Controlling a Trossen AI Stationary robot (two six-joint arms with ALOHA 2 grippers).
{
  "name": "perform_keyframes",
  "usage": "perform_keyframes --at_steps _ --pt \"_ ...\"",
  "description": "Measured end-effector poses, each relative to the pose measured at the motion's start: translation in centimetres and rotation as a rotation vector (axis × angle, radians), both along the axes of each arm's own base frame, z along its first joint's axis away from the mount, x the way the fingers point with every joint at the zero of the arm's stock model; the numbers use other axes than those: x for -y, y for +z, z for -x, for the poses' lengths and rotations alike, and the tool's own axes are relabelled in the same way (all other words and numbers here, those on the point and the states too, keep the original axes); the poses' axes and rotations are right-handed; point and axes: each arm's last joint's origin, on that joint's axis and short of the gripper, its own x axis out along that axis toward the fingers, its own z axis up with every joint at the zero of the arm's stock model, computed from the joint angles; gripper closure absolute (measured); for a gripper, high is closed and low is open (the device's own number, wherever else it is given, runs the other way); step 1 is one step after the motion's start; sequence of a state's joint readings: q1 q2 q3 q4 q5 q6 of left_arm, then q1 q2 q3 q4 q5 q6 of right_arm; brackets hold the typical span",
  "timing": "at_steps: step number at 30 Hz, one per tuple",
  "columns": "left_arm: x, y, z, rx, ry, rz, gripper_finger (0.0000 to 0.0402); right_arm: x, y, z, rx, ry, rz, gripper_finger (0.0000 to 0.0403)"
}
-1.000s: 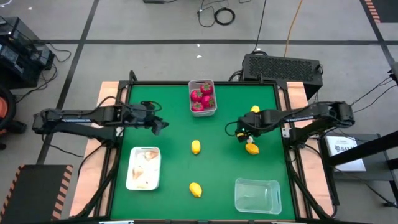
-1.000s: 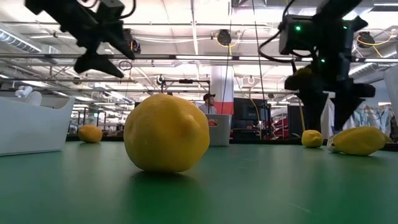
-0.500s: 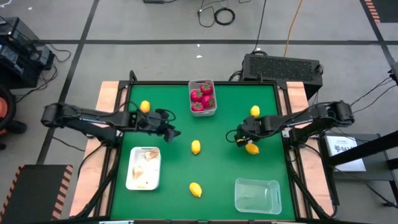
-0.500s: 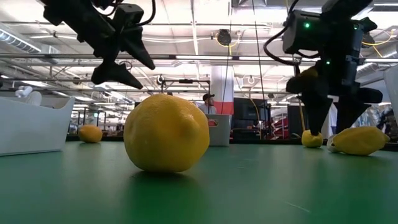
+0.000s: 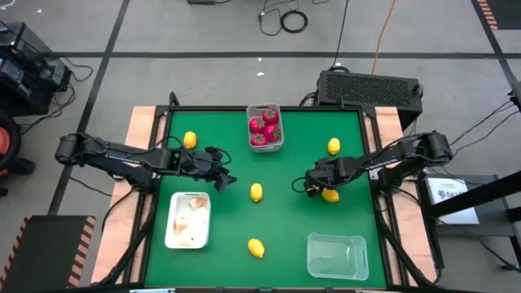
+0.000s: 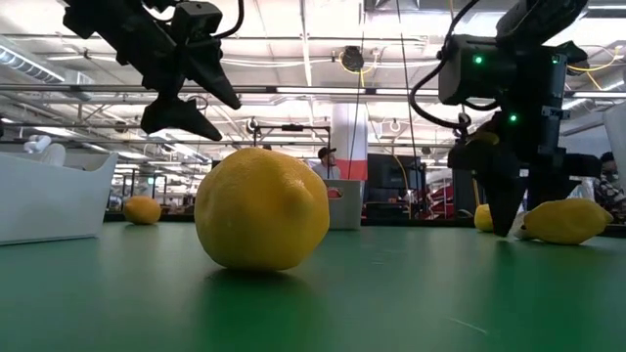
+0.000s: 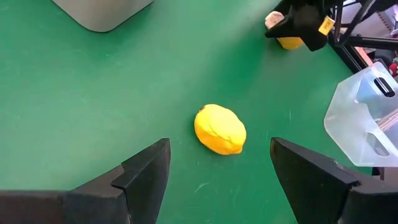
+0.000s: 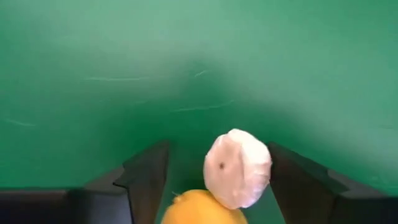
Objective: Sort produce into baskets
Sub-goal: Put the garlic into the white bin
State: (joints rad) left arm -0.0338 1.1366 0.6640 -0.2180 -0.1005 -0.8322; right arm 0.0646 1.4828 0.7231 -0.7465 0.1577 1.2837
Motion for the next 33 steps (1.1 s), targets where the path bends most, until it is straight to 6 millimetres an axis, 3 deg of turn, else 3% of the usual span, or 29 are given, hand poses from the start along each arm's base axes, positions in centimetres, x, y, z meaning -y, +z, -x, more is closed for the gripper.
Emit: perform_keyframes --at_steps 8,14,20,28,33 --pt "0.1 0.0 0.0 -0.001 -0.017 0.011 0.0119 -0.3 0.1 -0.2 0.030 0.014 0.020 0.0231" --pt "0.1 0.0 0.0 -0.002 -0.028 0.019 0.0119 -0.4 0.4 -1.8 0.181 0.082 0.027 0.0288" --pt "0.2 -0.2 0.5 -0.049 -0.052 0.030 0.0119 -0.7 1.7 -4.8 0.520 0.133 0.030 0.0321" --pt "0.2 -0.5 2.2 -0.178 -0.085 0.023 0.0119 -1.7 6.6 -8.7 1.154 0.307 0.171 0.0324" --pt "0.1 -0.4 3.9 -0.277 -0.135 -0.023 0.0119 -2.7 7.9 -9.9 1.269 0.403 0.287 0.0324"
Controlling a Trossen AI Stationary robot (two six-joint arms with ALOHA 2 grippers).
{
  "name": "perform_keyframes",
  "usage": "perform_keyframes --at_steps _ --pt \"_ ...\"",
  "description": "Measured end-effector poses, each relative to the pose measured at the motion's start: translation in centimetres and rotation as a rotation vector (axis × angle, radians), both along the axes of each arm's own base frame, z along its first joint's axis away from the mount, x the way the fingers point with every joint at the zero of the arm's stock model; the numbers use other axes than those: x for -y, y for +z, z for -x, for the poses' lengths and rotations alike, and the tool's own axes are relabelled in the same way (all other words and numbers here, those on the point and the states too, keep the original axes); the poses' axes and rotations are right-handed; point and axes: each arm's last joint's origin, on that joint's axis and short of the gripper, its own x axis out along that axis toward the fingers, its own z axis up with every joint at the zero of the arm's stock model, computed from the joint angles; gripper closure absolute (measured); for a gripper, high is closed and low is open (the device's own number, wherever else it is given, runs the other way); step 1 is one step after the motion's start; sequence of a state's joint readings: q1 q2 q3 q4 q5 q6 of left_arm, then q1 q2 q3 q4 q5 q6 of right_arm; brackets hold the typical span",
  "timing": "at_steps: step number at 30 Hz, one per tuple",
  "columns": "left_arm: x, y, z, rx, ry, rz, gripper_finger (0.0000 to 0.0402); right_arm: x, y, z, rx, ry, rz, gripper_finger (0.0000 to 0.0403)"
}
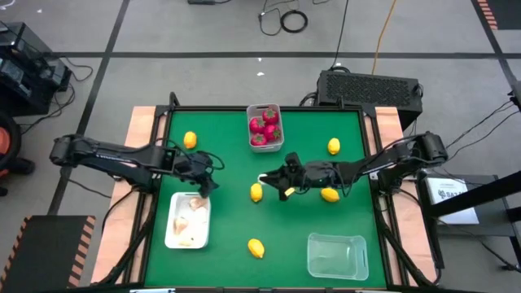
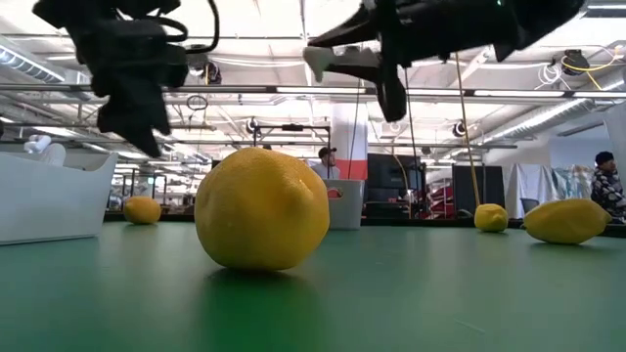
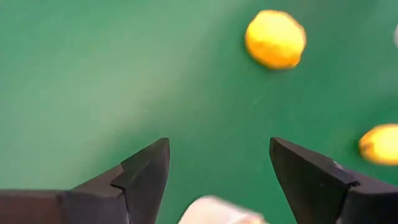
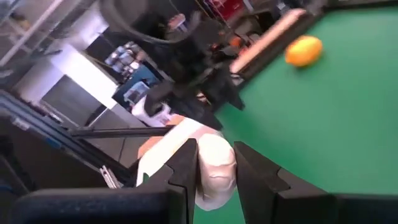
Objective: Sort produce into baskets
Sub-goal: Put the garlic into the white bin
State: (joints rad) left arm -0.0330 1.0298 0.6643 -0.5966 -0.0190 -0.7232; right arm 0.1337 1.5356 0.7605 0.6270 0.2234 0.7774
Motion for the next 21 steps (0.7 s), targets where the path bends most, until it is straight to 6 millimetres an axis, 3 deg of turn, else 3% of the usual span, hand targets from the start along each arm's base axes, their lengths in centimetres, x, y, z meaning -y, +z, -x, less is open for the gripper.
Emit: perform_keyframes --at_steps 5,10,14,18,21 --pt "-0.1 0.0 1.6 -0.088 -0.053 -0.067 0.0119 -1.9 0.8 -3.4 0.006 0.044 0.134 0.0324" --pt "-0.4 0.1 2.3 -0.126 -0.092 -0.175 0.0119 -4.6 1.2 -9.8 0.037 0.100 0.282 0.0325" --pt "-0.7 0.0 2.6 -0.161 -0.164 -0.237 0.0119 -6.5 0.2 -15.1 0.018 0.138 0.403 0.0325" --pt "-0.9 0.0 2.7 -0.184 -0.229 -0.278 0.0119 -7.4 -0.9 -19.3 0.007 0.178 0.434 0.0325" --pt "-0.9 -0.1 2.8 -0.198 -0.265 -0.316 0.0119 -6.9 -1.5 -21.5 0.044 0.233 0.403 0.0325"
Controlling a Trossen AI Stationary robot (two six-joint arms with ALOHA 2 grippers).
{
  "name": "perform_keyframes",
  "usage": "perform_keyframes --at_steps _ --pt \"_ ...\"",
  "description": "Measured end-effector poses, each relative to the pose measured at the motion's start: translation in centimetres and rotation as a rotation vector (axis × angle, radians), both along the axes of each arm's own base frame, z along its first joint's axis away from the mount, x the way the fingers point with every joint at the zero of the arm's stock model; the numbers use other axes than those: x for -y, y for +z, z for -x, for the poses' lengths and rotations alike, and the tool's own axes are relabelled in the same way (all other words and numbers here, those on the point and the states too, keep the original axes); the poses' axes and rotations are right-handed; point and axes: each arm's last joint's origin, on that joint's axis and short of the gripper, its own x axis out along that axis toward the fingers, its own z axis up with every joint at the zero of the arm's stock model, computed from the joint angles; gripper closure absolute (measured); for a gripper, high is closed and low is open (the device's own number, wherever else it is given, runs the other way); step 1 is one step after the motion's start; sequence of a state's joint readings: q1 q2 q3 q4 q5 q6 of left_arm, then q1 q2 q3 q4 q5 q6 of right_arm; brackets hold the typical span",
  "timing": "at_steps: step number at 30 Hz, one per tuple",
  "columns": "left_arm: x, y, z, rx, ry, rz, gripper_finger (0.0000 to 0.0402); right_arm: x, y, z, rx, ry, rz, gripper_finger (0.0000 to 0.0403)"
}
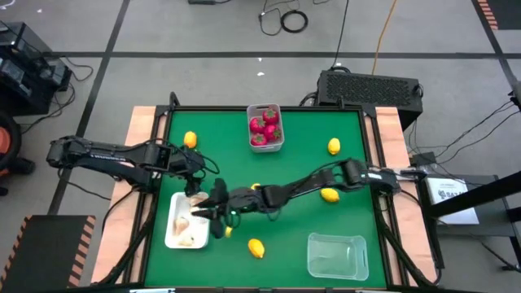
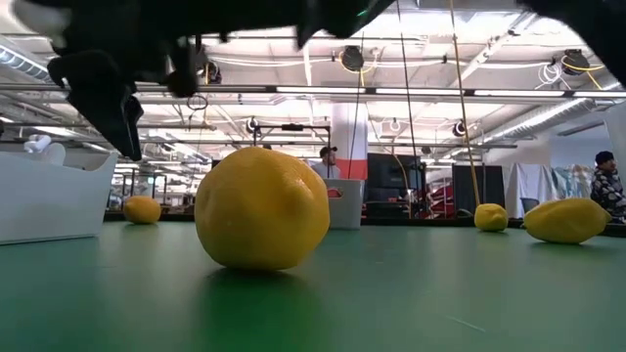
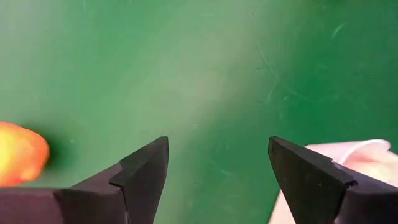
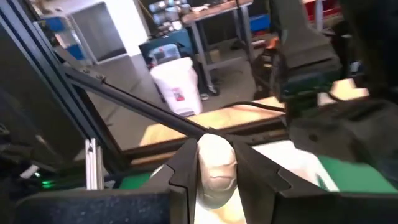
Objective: Sort produce into baskets
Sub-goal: Put the garlic into the white bin, then put the lemon into the transparent bin
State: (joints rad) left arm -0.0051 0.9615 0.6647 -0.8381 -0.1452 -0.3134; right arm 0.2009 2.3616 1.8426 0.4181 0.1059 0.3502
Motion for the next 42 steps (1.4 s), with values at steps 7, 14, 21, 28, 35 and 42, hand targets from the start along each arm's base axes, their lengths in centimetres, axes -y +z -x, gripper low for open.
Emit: perform_keyframes --at_steps 7,14,21,28,35,42 --pt "-0.2 -0.1 0.2 -0.022 0.017 -0.057 0.0119 0.6 -2.8 -3.6 0.021 0.061 -0.005 0.0323" --pt "-0.3 -0.1 0.3 -0.031 0.058 -0.100 0.0119 -0.1 -3.5 -4.3 0.040 0.043 0.014 0.0277" --pt "-0.3 -0.1 0.3 -0.031 0.065 -0.103 0.0119 0.0 -3.5 -4.4 0.036 0.038 0.014 0.0201" --pt "-0.3 -0.1 0.3 -0.031 0.066 -0.103 0.0119 0.6 -3.5 -4.3 -0.017 0.055 -0.007 0.0159" --pt "-0.3 -0.1 0.3 -0.031 0.066 -0.103 0.0119 2.0 -0.7 -3.0 -0.234 0.083 0.008 0.0156" --pt "-0.3 -0.1 0.3 -0.030 0.067 -0.103 0.0119 3.9 3.4 0.8 -0.557 0.071 0.085 0.0156"
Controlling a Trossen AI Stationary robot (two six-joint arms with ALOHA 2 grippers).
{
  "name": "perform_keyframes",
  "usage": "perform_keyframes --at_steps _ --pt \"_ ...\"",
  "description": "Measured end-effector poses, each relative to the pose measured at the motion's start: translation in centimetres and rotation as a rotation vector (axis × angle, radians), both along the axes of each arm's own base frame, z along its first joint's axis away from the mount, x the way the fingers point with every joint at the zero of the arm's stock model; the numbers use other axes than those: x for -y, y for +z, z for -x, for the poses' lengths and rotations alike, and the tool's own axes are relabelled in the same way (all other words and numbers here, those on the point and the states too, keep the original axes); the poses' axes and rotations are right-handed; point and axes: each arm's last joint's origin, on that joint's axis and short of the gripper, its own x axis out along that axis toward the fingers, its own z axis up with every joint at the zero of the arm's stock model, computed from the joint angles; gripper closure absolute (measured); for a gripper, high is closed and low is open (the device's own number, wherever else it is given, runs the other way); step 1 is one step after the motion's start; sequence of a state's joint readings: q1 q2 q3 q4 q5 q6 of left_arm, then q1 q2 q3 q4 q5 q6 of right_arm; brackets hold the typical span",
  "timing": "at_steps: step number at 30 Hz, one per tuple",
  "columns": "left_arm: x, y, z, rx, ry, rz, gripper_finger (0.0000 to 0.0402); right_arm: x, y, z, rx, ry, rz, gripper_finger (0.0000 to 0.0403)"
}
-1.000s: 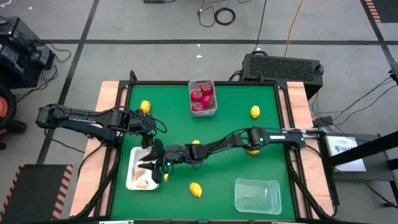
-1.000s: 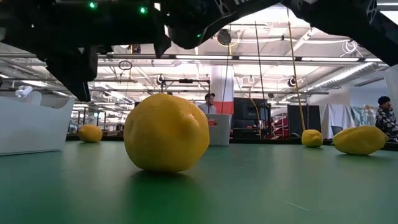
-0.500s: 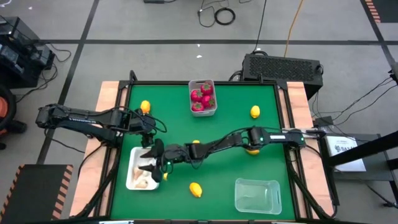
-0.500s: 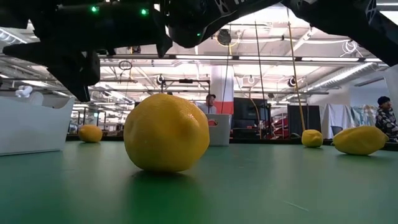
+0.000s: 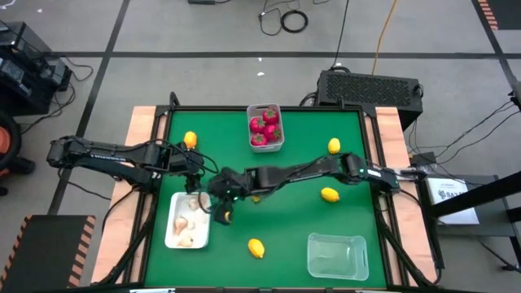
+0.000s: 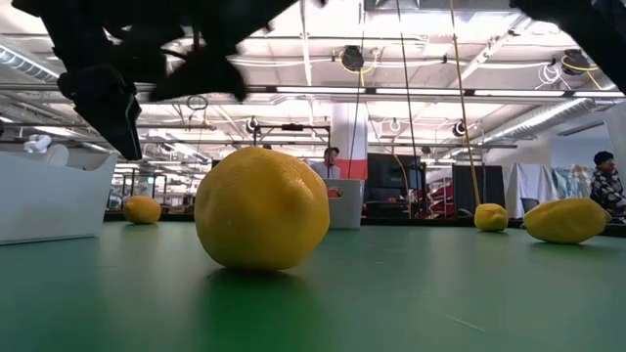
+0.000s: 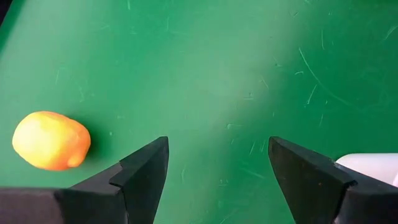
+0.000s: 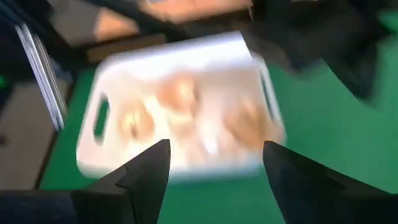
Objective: Sort produce into baskets
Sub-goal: Put the lemon into the transparent bin
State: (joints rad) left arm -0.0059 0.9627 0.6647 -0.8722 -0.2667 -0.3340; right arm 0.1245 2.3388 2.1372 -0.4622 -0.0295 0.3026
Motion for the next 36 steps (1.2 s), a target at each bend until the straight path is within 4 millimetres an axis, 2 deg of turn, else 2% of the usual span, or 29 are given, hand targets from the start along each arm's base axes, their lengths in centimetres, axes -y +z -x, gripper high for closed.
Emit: perform_keyframes --at_steps 8,13,17,20,22,25,29,36 --pt "0.0 0.2 -0.4 0.043 0.001 0.001 0.0119 2.7 3.4 5.4 -0.358 -0.098 -0.005 0.0156" --pt "0.0 0.6 -1.1 0.134 0.011 0.008 0.0119 3.7 3.9 8.9 -0.650 -0.220 -0.037 0.0156" --pt "0.2 0.9 -1.7 0.228 0.068 0.125 0.0119 3.9 3.6 10.2 -0.798 -0.364 -0.075 0.0156" --pt "0.2 1.2 -2.4 0.307 0.080 0.296 0.0119 4.1 3.3 9.9 -0.768 -0.538 -0.096 0.0156" --pt "0.2 1.5 -2.8 0.346 0.062 0.338 0.0119 4.1 3.1 9.3 -0.715 -0.620 -0.136 0.0156" --pt "0.1 1.7 -3.1 0.380 0.067 0.334 0.0119 4.1 2.9 8.1 -0.619 -0.657 -0.204 0.0156" --pt "-0.2 1.7 -3.1 0.387 0.083 0.330 0.0119 4.3 2.3 7.4 -0.582 -0.693 -0.222 0.0156" --pt "-0.2 1.5 -3.0 0.363 0.089 0.332 0.0119 4.4 -0.8 6.4 -0.618 -0.808 -0.176 0.0156"
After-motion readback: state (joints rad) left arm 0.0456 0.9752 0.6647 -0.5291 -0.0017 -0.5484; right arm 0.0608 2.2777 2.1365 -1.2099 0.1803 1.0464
